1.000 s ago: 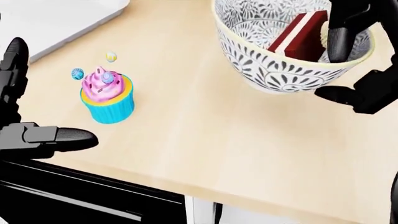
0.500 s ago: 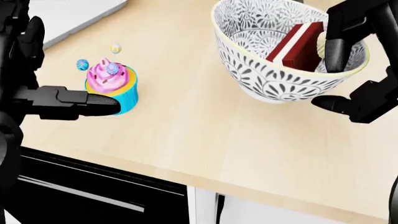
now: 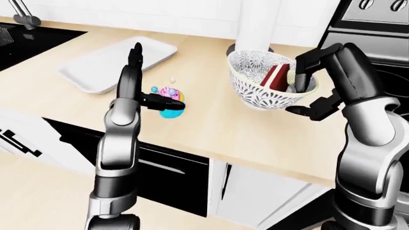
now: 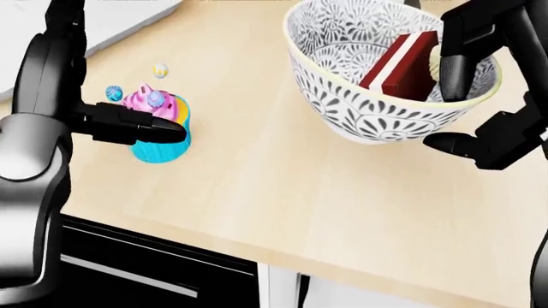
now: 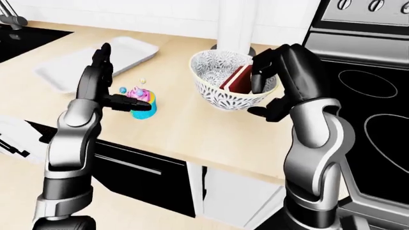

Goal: Pick up the bowl with cake and place it on the tray. Pick up the cupcake and place it on the tray.

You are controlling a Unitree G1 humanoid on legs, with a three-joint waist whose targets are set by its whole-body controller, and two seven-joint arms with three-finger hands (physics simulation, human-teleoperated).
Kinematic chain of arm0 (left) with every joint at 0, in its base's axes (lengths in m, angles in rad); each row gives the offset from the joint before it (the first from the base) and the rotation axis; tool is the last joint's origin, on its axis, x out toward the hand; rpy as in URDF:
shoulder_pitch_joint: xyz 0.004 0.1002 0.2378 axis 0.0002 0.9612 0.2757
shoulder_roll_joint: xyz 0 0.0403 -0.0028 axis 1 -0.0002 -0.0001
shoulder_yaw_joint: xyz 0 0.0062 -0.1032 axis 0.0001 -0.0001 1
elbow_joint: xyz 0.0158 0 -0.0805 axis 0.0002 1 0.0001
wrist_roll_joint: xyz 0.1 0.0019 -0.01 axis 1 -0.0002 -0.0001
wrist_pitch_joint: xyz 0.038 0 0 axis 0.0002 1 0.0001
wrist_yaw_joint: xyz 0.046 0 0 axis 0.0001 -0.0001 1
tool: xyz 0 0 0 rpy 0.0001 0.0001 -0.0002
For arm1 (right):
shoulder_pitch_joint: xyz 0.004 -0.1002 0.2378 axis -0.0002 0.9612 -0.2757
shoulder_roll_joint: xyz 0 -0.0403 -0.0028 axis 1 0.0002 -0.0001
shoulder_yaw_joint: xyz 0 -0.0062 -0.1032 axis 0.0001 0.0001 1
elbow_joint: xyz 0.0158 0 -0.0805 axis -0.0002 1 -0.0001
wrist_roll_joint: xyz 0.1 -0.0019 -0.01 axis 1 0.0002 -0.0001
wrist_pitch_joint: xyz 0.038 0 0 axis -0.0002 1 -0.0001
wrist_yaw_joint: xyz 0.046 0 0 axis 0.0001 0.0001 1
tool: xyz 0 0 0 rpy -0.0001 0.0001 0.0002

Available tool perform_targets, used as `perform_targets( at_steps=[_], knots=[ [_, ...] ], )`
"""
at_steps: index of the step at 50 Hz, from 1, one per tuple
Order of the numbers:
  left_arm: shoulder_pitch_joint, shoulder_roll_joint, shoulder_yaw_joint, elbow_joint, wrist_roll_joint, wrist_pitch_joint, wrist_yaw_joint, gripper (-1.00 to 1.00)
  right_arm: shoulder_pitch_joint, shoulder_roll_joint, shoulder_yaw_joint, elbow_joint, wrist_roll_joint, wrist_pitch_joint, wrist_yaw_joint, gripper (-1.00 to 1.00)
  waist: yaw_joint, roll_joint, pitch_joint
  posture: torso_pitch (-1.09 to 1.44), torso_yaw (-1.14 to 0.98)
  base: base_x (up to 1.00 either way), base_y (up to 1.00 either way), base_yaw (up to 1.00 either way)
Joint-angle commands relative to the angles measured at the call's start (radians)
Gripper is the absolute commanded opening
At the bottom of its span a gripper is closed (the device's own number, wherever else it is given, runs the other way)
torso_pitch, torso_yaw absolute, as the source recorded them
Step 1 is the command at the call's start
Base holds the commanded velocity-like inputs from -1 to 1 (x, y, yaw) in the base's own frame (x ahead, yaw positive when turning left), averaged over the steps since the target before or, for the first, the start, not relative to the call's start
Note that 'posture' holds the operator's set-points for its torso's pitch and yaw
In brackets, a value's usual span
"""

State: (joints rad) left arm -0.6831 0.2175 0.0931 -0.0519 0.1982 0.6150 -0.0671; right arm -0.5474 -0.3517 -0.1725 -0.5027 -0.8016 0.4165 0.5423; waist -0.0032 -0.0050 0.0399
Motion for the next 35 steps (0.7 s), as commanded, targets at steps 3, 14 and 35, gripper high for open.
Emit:
perform_targets(
  at_steps=[3,14,35],
  knots=[
    [-0.039,0.005,0.0,0.0,0.041,-0.048,-0.006,1.0,-0.044,-0.01,-0.021,-0.046,-0.009,-0.019,-0.046,-1.0,0.0,-0.004,-0.032,0.0,0.0,0.0,0.0,0.0],
    [-0.055,-0.002,-0.011,0.068,0.121,-0.046,-0.023,1.0,-0.042,-0.012,-0.027,-0.041,0.0,-0.023,-0.053,-1.0,-0.002,-0.005,-0.03,0.0,0.0,0.0,0.0,0.0],
    [-0.039,-0.009,-0.017,0.14,0.182,-0.039,-0.061,1.0,-0.047,-0.015,-0.025,-0.041,0.001,-0.018,-0.053,-1.0,-0.003,-0.005,-0.032,0.0,0.0,0.0,0.0,0.0]
  ],
)
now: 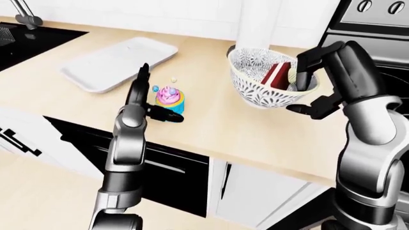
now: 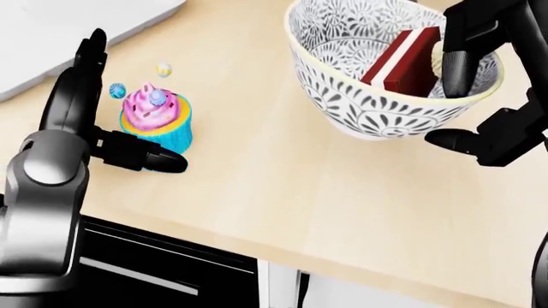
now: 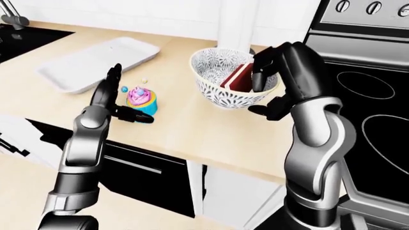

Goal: Pick up the bowl with cake and place it on the tray. Pick up the cupcake and place it on the tray.

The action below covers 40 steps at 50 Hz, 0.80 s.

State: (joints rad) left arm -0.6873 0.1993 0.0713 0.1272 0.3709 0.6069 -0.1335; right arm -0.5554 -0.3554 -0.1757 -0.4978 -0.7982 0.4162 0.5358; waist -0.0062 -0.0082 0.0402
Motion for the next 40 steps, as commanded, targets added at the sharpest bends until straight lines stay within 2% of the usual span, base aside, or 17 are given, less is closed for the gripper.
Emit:
perform_targets(
  at_steps=[1,19,22,23,24,25,27,28,29,32,33,40],
  knots=[
    [-0.034,0.009,0.005,-0.037,0.011,-0.031,0.004,1.0,-0.04,-0.011,-0.022,-0.046,-0.002,-0.018,-0.046,-1.0,0.0,-0.002,-0.032,0.0,0.0,0.0,0.0,0.0],
    [-0.073,0.008,0.001,0.127,0.011,-0.103,0.026,0.98,-0.029,-0.009,-0.025,-0.047,0.002,-0.026,-0.052,-1.0,0.003,-0.003,-0.038,0.0,0.0,0.0,0.0,0.0],
    [-0.069,0.005,-0.001,0.127,0.011,-0.107,0.022,0.45,-0.03,-0.01,-0.025,-0.045,0.002,-0.027,-0.054,-1.0,0.003,-0.003,-0.037,0.0,0.0,0.0,0.0,0.0],
    [-0.069,0.005,-0.001,0.126,0.011,-0.107,0.02,0.14,-0.031,-0.01,-0.024,-0.046,0.002,-0.025,-0.052,-1.0,0.004,-0.003,-0.037,0.0,0.0,0.0,0.0,0.0],
    [-0.069,0.005,-0.001,0.127,0.012,-0.108,0.019,0.09,-0.032,-0.01,-0.024,-0.047,0.002,-0.025,-0.052,-1.0,0.004,-0.003,-0.037,0.0,0.0,0.0,0.0,0.0],
    [-0.07,0.005,-0.001,0.129,0.012,-0.11,0.019,-0.12,-0.033,-0.01,-0.024,-0.046,0.002,-0.024,-0.051,-1.0,0.005,-0.003,-0.037,0.0,0.0,0.0,0.0,0.0],
    [-0.07,0.004,-0.004,0.124,0.015,-0.106,0.015,-0.4,-0.034,-0.011,-0.024,-0.045,0.001,-0.023,-0.051,-1.0,0.005,-0.003,-0.038,0.0,0.0,0.0,0.0,0.0],
    [-0.069,0.003,-0.004,0.123,0.016,-0.106,0.014,-0.44,-0.035,-0.011,-0.025,-0.045,0.002,-0.023,-0.051,-1.0,0.004,-0.003,-0.039,0.0,0.0,0.0,0.0,0.0],
    [-0.068,0.003,-0.005,0.125,0.017,-0.109,0.013,-0.6,-0.034,-0.011,-0.025,-0.044,0.002,-0.024,-0.052,-1.0,0.004,-0.003,-0.039,0.0,0.0,0.0,0.0,0.0],
    [-0.066,0.003,-0.006,0.121,0.021,-0.109,0.009,-0.81,-0.036,-0.011,-0.024,-0.046,0.001,-0.022,-0.05,-1.0,0.004,-0.002,-0.04,0.0,0.0,0.0,0.0,0.0],
    [-0.063,0.002,-0.007,0.113,0.024,-0.104,0.006,-1.0,-0.037,-0.011,-0.023,-0.045,0.0,-0.022,-0.05,-1.0,0.004,-0.002,-0.041,0.0,0.0,0.0,0.0,0.0],
    [-0.061,-0.001,-0.007,0.086,0.032,-0.092,-0.006,-1.0,-0.035,-0.01,-0.023,-0.044,0.001,-0.024,-0.052,-1.0,0.004,-0.002,-0.046,0.0,0.0,0.0,0.0,0.0]
  ],
)
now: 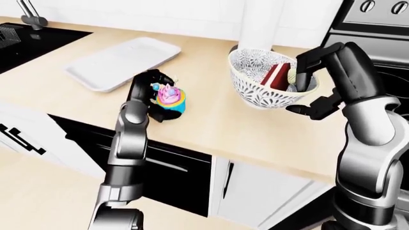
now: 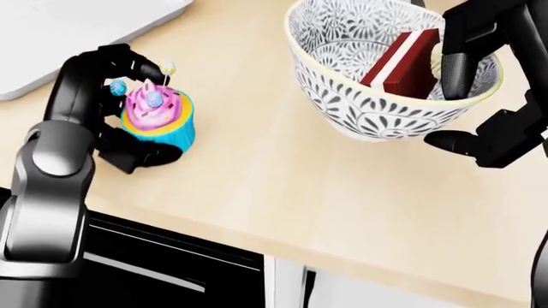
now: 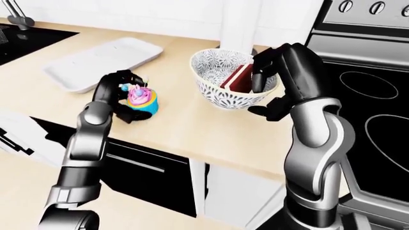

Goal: Pick up the bowl with cake and place it on the tray. Pick up the cupcake and place it on the tray.

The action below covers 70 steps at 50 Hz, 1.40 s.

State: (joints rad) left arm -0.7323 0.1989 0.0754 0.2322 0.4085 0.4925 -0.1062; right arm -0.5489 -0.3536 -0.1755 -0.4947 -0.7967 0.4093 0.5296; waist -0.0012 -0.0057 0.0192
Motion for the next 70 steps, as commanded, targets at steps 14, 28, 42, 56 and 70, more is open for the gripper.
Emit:
perform_targets(
  at_steps=[14,28,42,56,70],
  knots=[
    [-0.048,0.024,0.002,-0.308,0.033,0.229,-0.142,-1.0,-0.067,-0.02,-0.026,-0.08,0.003,0.028,-0.013,-1.0,-0.004,-0.005,-0.013,0.0,0.0,0.0,0.0,0.0],
    [-0.112,0.065,0.015,-0.419,0.046,0.345,-0.196,-1.0,-0.09,-0.028,-0.017,-0.11,-0.016,0.051,0.017,-1.0,-0.005,0.001,-0.005,0.0,0.0,-0.02,0.0,0.0],
    [-0.086,0.074,0.03,-0.431,0.021,0.337,-0.188,-1.0,-0.089,-0.014,-0.008,-0.102,-0.026,0.036,0.013,-1.0,0.03,0.057,-0.024,0.0,0.0,-0.47,0.17,0.0],
    [-0.084,0.082,0.027,-0.453,0.003,0.352,-0.189,-1.0,-0.098,-0.004,-0.003,-0.101,-0.034,0.022,0.005,-1.0,-0.021,-0.072,-0.039,0.0,0.0,-0.36,0.44,0.0],
    [-0.072,0.072,0.025,-0.445,0.009,0.33,-0.189,-1.0,-0.094,-0.007,-0.009,-0.097,-0.026,0.02,-0.013,-1.0,-0.029,0.052,0.024,0.0,0.0,0.06,0.52,0.0]
  ],
)
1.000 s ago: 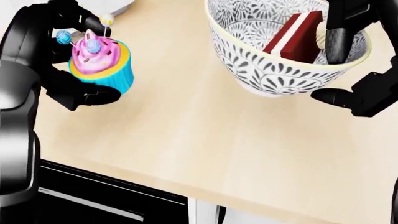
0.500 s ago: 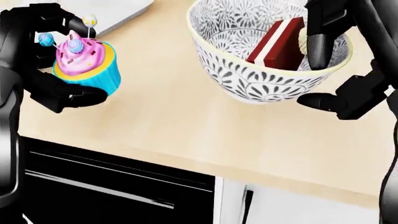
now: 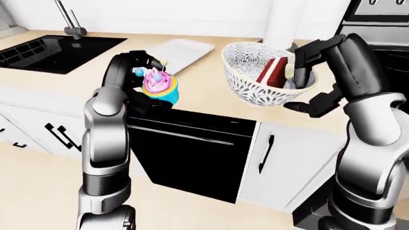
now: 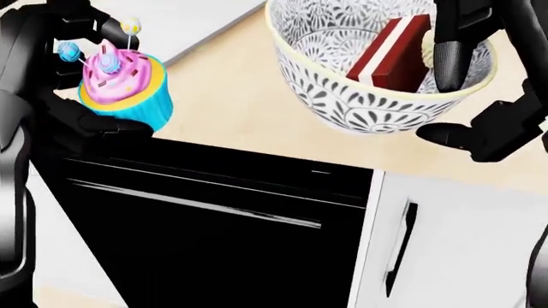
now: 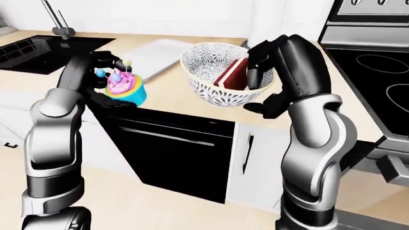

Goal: Pick up the bowl with cake and place it on the tray. Pick up the cupcake and place it on the tray.

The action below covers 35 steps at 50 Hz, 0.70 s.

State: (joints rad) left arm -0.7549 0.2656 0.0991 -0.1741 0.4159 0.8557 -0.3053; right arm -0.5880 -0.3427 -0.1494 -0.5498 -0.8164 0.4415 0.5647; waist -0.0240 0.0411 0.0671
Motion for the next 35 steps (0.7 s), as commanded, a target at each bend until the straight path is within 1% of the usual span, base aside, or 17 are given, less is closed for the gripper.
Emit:
perform_targets(
  at_steps=[1,5,7,8,10,12,14,16,17,18,19,20,21,25,27,29,35],
  knots=[
    [-0.05,0.006,0.001,-0.039,0.002,-0.032,0.009,-1.0,-0.057,-0.019,-0.034,-0.041,-0.007,-0.011,-0.048,-1.0,-0.003,-0.013,-0.02,0.0,0.0,0.34,0.62,0.0],
    [-0.05,0.004,-0.001,-0.042,0.002,-0.031,0.008,-1.0,-0.055,-0.019,-0.036,-0.039,-0.003,-0.015,-0.052,-1.0,0.0,-0.072,-0.01,0.0,0.0,0.37,0.61,0.0],
    [-0.046,0.001,0.0,-0.037,0.0,-0.038,0.012,-1.0,-0.049,-0.018,-0.036,-0.04,-0.001,-0.017,-0.057,-1.0,0.002,-0.126,-0.027,0.0,0.0,0.37,0.62,0.0],
    [-0.046,-0.003,0.002,-0.036,-0.003,-0.038,0.014,-1.0,-0.049,-0.019,-0.037,-0.037,0.001,-0.019,-0.059,-1.0,-0.007,-0.091,-0.009,0.0,0.0,0.38,0.62,0.0],
    [-0.04,-0.008,-0.002,-0.033,-0.005,-0.044,0.019,-1.0,-0.048,-0.021,-0.041,-0.031,0.008,-0.024,-0.066,-1.0,0.01,-0.11,-0.033,0.0,0.0,0.37,0.62,0.0],
    [-0.039,-0.01,0.0,-0.014,-0.011,-0.061,0.027,-1.0,-0.044,-0.021,-0.042,-0.026,0.012,-0.027,-0.073,-1.0,0.013,-0.104,-0.046,0.0,0.0,0.37,0.62,0.0],
    [-0.041,-0.011,-0.003,-0.011,-0.012,-0.062,0.028,-1.0,-0.045,-0.02,-0.041,-0.029,0.011,-0.021,-0.072,-1.0,-0.002,-0.074,-0.036,0.0,0.0,0.47,0.54,0.0],
    [-0.041,-0.011,-0.006,-0.017,-0.011,-0.056,0.026,-1.0,-0.042,-0.02,-0.041,-0.029,0.013,-0.023,-0.075,-1.0,-0.014,-0.027,-0.028,0.0,0.0,0.51,0.5,0.0],
    [-0.039,-0.012,-0.006,-0.017,-0.011,-0.058,0.026,-1.0,-0.038,-0.02,-0.042,-0.03,0.015,-0.024,-0.076,-1.0,-0.017,0.016,-0.042,0.0,0.0,0.51,0.48,0.0],
    [-0.038,-0.012,-0.006,-0.018,-0.011,-0.06,0.027,-1.0,-0.036,-0.02,-0.043,-0.029,0.017,-0.026,-0.079,-1.0,-0.008,0.083,-0.061,0.0,0.0,0.52,0.48,0.0],
    [-0.038,-0.012,-0.007,-0.02,-0.011,-0.058,0.026,-1.0,-0.034,-0.02,-0.045,-0.028,0.019,-0.028,-0.081,-1.0,-0.006,0.025,-0.031,0.0,0.0,0.52,0.48,0.0],
    [-0.038,-0.012,-0.007,-0.02,-0.01,-0.058,0.026,-1.0,-0.034,-0.021,-0.045,-0.028,0.02,-0.028,-0.082,-1.0,-0.006,0.038,-0.023,0.0,0.0,0.51,0.48,0.0],
    [-0.039,-0.013,-0.008,-0.024,-0.01,-0.054,0.025,-1.0,-0.033,-0.021,-0.045,-0.031,0.021,-0.026,-0.081,-1.0,0.007,0.032,-0.029,0.0,0.0,0.52,0.48,0.0],
    [-0.039,-0.016,-0.009,-0.025,-0.009,-0.055,0.026,-1.0,-0.029,-0.022,-0.046,-0.037,0.021,-0.018,-0.077,-1.0,0.016,-0.012,-0.016,0.0,0.0,0.46,0.35,0.0],
    [-0.039,-0.018,-0.008,-0.022,-0.011,-0.059,0.028,-1.0,-0.028,-0.018,-0.047,-0.034,0.027,-0.016,-0.082,-1.0,0.005,0.001,-0.027,0.0,0.0,0.0,0.0,0.0],
    [-0.035,-0.019,-0.008,-0.013,-0.013,-0.07,0.032,-1.0,-0.025,-0.017,-0.045,-0.034,0.027,-0.015,-0.086,-1.0,0.008,-0.009,-0.026,0.0,0.0,0.0,0.0,0.0],
    [-0.037,-0.02,-0.011,-0.011,-0.011,-0.068,0.031,-1.0,-0.023,-0.014,-0.042,-0.03,0.033,-0.007,-0.085,-1.0,0.013,-0.067,-0.031,0.0,0.0,0.0,0.0,0.0]
  ],
)
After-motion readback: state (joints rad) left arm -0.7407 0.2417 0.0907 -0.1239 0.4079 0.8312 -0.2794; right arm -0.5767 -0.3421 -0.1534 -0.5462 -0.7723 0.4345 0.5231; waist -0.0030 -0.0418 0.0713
